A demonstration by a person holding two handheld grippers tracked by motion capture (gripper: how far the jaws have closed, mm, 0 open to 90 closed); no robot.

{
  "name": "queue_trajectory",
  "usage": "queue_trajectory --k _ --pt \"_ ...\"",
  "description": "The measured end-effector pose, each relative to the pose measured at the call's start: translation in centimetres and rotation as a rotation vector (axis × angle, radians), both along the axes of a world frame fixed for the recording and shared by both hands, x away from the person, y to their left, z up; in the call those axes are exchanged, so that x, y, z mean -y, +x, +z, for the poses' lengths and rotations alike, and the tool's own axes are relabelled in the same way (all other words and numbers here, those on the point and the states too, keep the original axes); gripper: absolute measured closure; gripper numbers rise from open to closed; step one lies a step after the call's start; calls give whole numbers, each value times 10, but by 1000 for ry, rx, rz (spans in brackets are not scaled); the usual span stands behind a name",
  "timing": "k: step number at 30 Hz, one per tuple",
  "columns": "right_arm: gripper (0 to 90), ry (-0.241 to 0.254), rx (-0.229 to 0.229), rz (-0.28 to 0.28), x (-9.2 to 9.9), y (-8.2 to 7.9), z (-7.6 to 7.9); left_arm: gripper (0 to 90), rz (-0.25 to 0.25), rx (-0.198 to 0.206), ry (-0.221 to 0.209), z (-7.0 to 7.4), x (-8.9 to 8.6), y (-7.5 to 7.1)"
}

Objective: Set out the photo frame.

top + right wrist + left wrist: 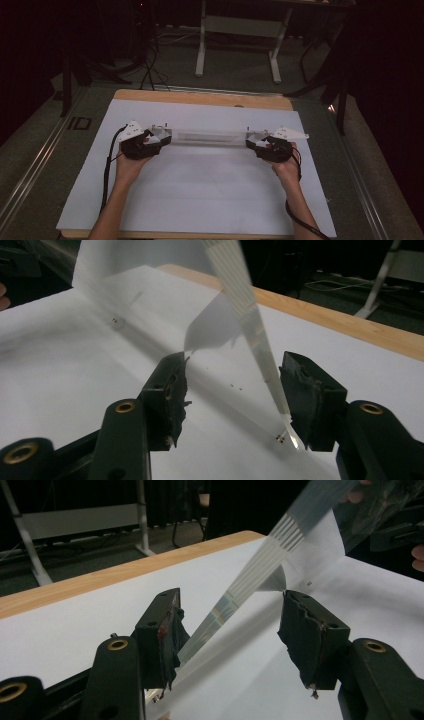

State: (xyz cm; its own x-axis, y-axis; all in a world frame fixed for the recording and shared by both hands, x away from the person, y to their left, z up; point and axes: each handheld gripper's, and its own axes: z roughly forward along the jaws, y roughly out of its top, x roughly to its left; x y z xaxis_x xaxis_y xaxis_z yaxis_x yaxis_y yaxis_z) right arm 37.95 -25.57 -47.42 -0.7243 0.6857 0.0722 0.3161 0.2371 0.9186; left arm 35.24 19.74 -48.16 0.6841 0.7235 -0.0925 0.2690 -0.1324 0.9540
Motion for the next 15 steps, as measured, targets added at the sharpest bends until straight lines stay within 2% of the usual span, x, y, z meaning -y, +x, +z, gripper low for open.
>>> queue_trajectory --k 8,15 --pt "445 -9 62 -60 -6 -4 -3 430 20 8 -15 0 1 4" --pt "451 -40 88 -114 -11 -3 -4 432 42 10 -19 2 2 8"
